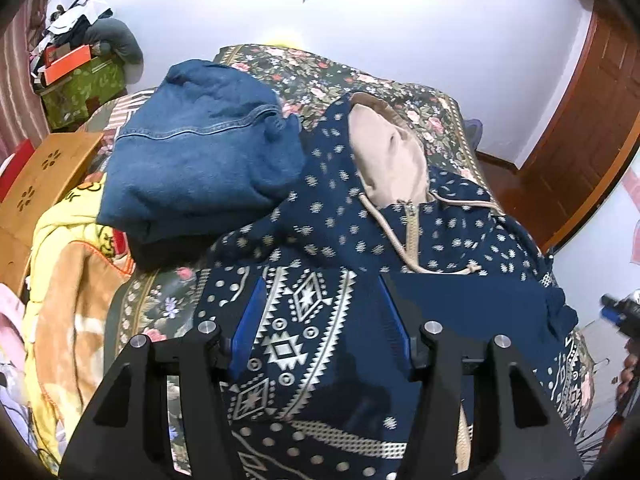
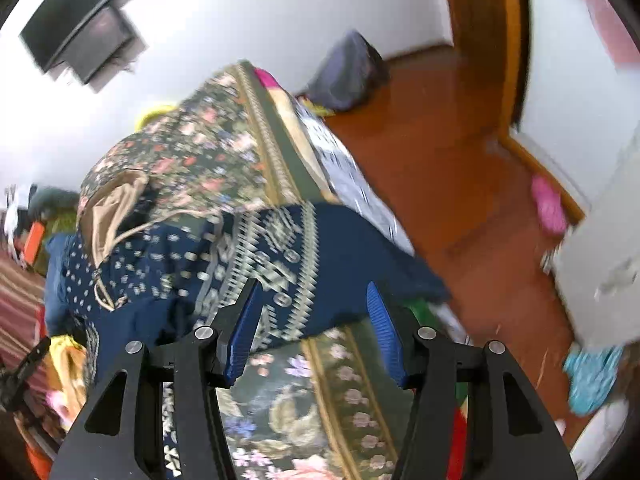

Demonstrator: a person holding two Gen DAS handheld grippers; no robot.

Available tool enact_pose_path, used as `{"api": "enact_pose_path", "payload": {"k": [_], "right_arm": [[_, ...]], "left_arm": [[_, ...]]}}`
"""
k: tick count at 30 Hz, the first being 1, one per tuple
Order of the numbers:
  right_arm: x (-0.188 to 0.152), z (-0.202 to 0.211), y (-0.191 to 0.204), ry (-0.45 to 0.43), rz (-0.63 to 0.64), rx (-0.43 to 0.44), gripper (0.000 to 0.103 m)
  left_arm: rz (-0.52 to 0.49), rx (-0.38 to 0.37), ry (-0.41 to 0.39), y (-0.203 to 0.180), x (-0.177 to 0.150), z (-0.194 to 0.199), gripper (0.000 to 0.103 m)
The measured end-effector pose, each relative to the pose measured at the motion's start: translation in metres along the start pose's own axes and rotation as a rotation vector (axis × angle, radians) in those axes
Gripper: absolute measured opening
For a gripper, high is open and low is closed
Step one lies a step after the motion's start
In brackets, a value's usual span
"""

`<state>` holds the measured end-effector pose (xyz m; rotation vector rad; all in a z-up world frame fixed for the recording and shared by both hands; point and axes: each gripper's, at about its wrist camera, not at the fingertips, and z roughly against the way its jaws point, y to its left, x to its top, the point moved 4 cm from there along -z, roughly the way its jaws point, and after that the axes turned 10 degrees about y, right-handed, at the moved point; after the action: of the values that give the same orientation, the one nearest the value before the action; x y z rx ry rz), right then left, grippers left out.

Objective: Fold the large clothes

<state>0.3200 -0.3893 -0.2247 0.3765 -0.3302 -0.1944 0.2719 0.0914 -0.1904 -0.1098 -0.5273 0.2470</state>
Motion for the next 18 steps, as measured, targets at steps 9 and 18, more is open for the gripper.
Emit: {"api": "enact_pose_path", "payload": {"k": [9,18], "right_arm": [[-0.004,-0.057,-0.028,0.160,-0.156,0.143,0.050],[0.034,-0.090,-0.047,0.176,-0.250,0.082,0.050]], "left_arm": [[0.004,-0.012,0.074,-0.011,-0.012,-0.028,0.055],[0.024,-0.002,0.089,-0.004,-0.020,-0.032,0.055]]}}
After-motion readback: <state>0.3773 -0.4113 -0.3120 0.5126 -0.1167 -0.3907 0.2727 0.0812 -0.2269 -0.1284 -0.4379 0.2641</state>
